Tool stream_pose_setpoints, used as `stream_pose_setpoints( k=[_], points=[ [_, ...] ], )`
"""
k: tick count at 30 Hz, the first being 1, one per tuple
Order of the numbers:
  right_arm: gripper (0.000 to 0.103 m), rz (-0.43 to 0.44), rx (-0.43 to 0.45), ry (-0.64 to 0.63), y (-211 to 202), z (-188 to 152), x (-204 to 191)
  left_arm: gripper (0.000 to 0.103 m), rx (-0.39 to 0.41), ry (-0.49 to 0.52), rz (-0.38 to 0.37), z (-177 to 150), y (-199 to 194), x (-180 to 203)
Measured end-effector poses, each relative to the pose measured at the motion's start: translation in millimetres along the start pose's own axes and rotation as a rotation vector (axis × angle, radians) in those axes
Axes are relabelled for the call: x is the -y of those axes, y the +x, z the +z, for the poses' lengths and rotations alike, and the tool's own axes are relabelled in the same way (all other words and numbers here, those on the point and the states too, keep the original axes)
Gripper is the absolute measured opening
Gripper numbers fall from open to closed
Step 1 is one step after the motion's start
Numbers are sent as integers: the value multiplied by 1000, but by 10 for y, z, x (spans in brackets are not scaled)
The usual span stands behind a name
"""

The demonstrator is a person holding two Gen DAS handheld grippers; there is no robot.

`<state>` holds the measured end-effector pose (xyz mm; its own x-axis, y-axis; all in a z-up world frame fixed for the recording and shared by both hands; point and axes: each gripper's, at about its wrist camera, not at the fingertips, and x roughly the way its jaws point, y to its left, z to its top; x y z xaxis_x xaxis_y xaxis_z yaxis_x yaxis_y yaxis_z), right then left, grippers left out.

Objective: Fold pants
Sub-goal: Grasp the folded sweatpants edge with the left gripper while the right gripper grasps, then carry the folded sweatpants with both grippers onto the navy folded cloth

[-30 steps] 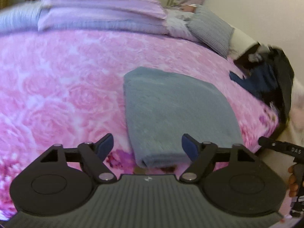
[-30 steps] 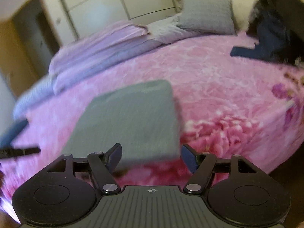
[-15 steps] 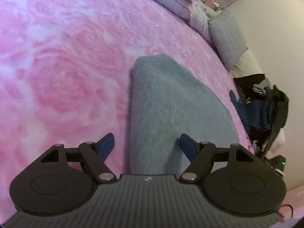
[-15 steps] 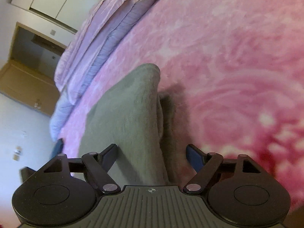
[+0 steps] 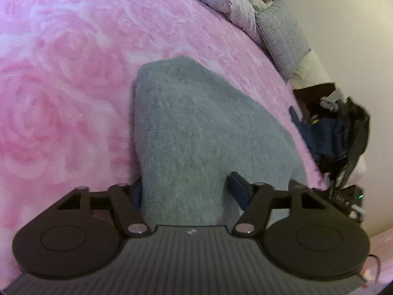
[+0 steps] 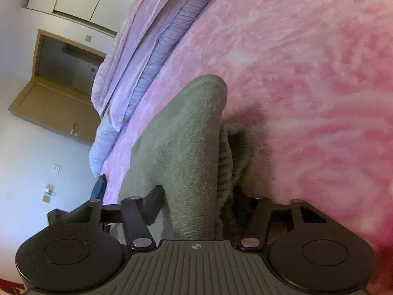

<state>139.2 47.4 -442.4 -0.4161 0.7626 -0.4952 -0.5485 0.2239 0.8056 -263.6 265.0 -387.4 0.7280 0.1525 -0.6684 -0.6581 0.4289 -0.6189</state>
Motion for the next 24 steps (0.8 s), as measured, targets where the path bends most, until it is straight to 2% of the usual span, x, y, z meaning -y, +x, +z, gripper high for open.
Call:
stream_pose_setpoints(
  k=[4,7,9,11,14,18,24],
  points=[
    [45,-60,30,-48,-12,-107,-150,51,32,81,30,-68,-82,126],
    [43,-104,44,-49,-14,-165,-264,46,14,55,38,-58,-122,141],
    [41,-148,39,-29,5,-155,-390,45,10,73,40,-14,-199,216],
    [39,-170,22,-14,-18,-127,-545,44,-11,86,53,56,-308,326],
    [38,-189,-48,3,-19,-66,-841,43,-45,69,90,157,-532,452],
    [38,-186,-141,14,32,16,-1326,43,-47,-15,155,269,-1066,544],
    [38,-107,-285,-76,412,149,-2212,43,90,-149,273,405,-2197,614]
  ],
)
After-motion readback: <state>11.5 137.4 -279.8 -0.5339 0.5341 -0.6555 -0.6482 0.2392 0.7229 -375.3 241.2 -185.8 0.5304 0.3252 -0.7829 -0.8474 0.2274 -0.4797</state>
